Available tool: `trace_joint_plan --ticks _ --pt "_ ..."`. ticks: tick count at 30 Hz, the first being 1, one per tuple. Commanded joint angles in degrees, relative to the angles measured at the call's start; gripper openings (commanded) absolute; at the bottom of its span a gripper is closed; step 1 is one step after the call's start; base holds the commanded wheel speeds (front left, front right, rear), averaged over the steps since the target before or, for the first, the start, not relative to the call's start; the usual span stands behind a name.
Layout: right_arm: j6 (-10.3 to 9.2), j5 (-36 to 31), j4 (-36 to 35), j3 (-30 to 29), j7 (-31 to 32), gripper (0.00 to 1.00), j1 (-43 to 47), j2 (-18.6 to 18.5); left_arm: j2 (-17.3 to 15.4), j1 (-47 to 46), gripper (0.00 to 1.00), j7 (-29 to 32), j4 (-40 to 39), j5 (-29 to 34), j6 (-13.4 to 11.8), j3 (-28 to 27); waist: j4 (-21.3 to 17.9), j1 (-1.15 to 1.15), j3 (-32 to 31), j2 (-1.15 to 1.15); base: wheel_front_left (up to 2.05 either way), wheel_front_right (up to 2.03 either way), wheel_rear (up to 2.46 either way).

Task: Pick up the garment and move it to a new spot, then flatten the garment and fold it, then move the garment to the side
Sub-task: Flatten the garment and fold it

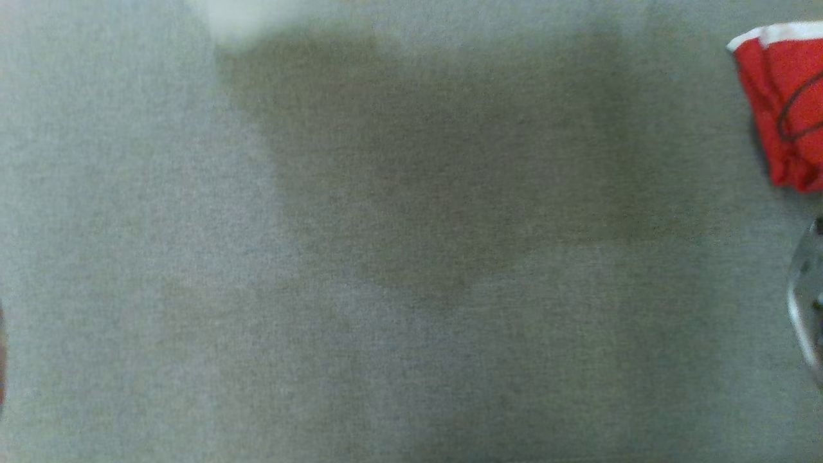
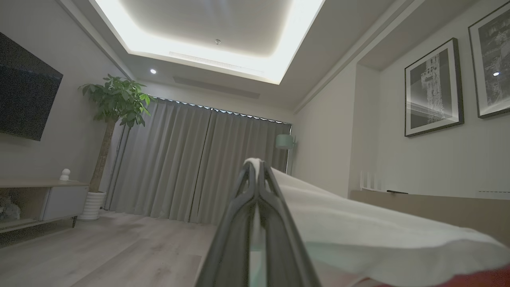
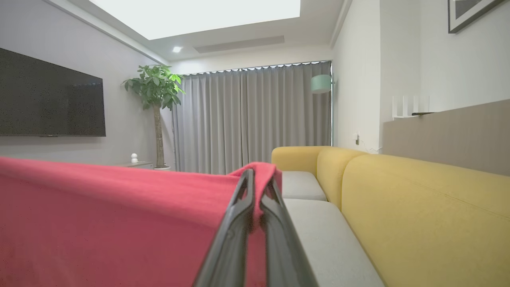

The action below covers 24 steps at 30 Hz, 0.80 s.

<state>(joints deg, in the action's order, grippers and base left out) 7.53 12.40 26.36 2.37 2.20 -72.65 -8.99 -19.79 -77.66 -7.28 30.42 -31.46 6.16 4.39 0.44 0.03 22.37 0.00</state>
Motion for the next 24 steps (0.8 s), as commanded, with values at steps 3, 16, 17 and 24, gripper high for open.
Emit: trace_joint_plan --ticks 3,16,17,24 --pt "-0.04 -1.4 5.5 1.3 -4.4 0.00 -3.8 0.0 -2.8 -4.7 0.00 -4.0 4.1 0.9 0.8 0.8 1.2 -0.03 2.4 0.00 0.00 0.00 0.00" --pt "-0.04 4.9 23.6 18.8 -3.3 0.00 10.1 -4.9 -3.8 14.7 0.00 -7.0 9.8 -4.1 1.3 18.4 3.2 -0.03 -1.0 0.00 0.00 0.00 0.00" --pt "-0.04 5.9 24.1 20.3 -2.5 0.00 11.5 -5.6 -4.5 16.8 0.00 -7.0 9.5 -4.4 1.3 20.0 3.3 -0.03 -1.6 0.00 0.00 0.00 0.00" --pt "-0.04 12.9 23.0 29.1 1.6 0.00 17.4 -10.6 -8.1 27.3 0.00 -5.9 5.7 -7.6 1.3 27.7 4.1 -0.03 -5.1 0.00 0.00 0.00 0.00"
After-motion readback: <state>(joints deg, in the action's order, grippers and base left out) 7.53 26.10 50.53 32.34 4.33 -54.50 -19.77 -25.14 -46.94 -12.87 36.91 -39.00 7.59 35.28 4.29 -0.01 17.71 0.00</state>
